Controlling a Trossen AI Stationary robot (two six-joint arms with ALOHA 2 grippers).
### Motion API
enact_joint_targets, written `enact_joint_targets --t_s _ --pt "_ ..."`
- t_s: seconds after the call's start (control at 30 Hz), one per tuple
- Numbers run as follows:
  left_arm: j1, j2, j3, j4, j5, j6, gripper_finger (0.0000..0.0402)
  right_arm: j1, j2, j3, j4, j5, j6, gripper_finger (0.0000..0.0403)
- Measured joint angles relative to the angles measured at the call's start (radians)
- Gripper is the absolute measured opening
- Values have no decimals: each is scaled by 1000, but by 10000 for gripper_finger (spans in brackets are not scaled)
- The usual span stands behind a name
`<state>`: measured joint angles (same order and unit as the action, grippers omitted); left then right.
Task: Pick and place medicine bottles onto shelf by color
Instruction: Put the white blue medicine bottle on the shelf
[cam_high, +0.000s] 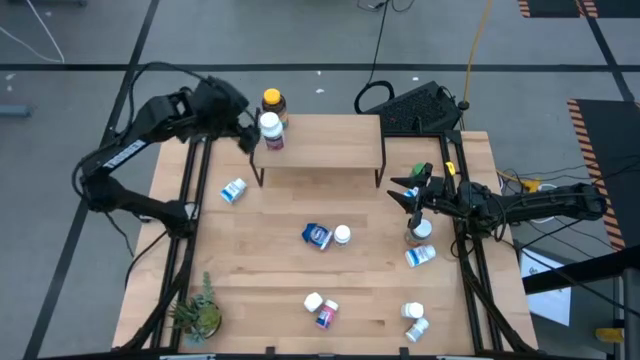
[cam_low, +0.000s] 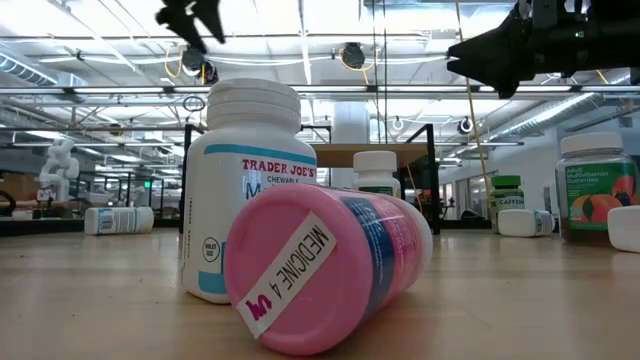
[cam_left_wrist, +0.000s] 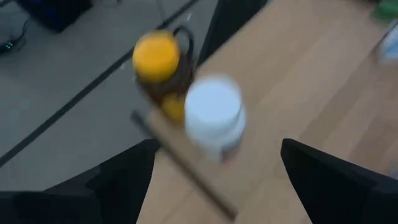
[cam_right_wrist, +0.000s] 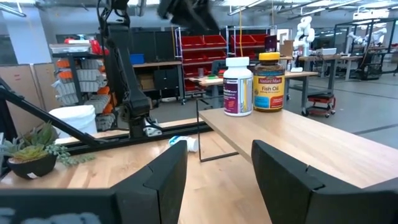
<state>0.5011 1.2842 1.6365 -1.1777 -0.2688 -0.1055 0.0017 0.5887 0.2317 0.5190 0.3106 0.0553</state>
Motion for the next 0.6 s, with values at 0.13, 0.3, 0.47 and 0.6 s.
enact_joint_targets --t_s 0.13,0.3,0.47,0.6 --pt "-83 -92 -107 -104 -141 -115 338 0 0 0 -2 -2 11 176" --pt "-199 -243 -333 -114 -89 -256 329 0 0 0 -27 -3 12 176" --pt "-281 -312 -615 -10 -70 -399 334 0 0 0 -29 -5 37 176" --pt "-276 -282 -797 106 -69 -416 350 0 0 0 -22 -26 50 176"
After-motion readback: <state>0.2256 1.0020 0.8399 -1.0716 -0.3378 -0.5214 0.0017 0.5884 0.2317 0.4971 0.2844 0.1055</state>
